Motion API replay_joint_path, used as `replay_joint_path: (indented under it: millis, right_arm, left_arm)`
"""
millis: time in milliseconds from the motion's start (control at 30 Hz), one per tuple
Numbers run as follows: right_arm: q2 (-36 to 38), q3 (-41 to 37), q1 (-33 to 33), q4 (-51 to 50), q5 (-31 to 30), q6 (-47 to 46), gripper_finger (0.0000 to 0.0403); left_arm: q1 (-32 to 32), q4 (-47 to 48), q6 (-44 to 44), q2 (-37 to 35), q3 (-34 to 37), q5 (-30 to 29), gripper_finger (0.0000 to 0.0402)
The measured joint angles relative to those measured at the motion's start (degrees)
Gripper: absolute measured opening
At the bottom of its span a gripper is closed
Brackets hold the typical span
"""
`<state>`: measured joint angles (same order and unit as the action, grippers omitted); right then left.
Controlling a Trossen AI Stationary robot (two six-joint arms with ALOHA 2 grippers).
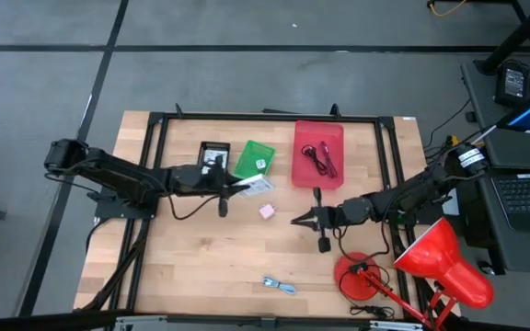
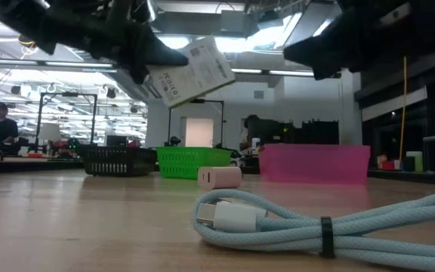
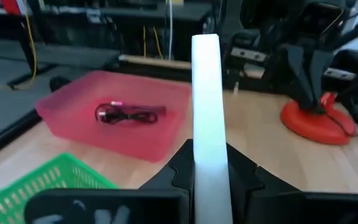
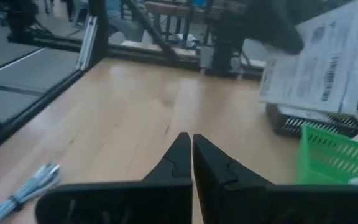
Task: Pick and place items into bin
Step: Stack the white box on top of the white box
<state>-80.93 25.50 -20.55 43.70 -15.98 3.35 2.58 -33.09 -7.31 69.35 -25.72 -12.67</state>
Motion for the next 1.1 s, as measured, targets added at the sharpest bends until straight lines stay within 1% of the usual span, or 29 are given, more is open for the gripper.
replay_joint_path:
  millis: [100, 167, 333, 500, 700, 867, 967, 1100]
  right_arm:
    - [-0.2, 0.0, 1.8, 1.1, 0.1, 0.4, 0.0]
    - [-0.4, 0.0, 3.4, 1.4, 0.1, -0.2, 0.0]
    - [-0.4, 0.0, 7.2, 2.9, 0.1, -3.4, 0.0]
    - [-0.4, 0.0, 10.1, 3.9, 0.1, -3.8, 0.0]
    - [-0.4, 0.0, 12.5, 3.9, 0.1, -3.3, 0.0]
    - [-0.4, 0.0, 13.2, 3.9, 0.0, -2.9, 0.0]
    - [-0.4, 0.0, 13.8, 3.9, 0.1, -1.8, 0.0]
    - [-0.4, 0.0, 14.9, 3.9, 0.1, -1.5, 0.0]
  left_arm:
    - [0.0, -6.0, 0.0, 0.0, 3.0, -0.7, 0.0033]
    - [0.0, -7.9, 0.1, -0.2, 4.7, -0.8, 0.0033]
    - [0.4, -8.8, 0.6, -0.8, 6.2, -1.1, 0.0033]
    - [0.5, -8.6, 1.0, -3.0, 6.8, -4.8, 0.0033]
    - [0.5, -4.1, 1.0, -6.9, 6.8, -14.0, 0.0033]
    - [0.5, 3.0, -3.2, -9.4, 6.8, -25.0, 0.0033]
    - [0.5, 4.2, -4.5, -10.4, 6.8, -30.5, 0.0033]
    - [0.5, 5.1, -5.0, -11.8, 6.8, -36.3, 0.0033]
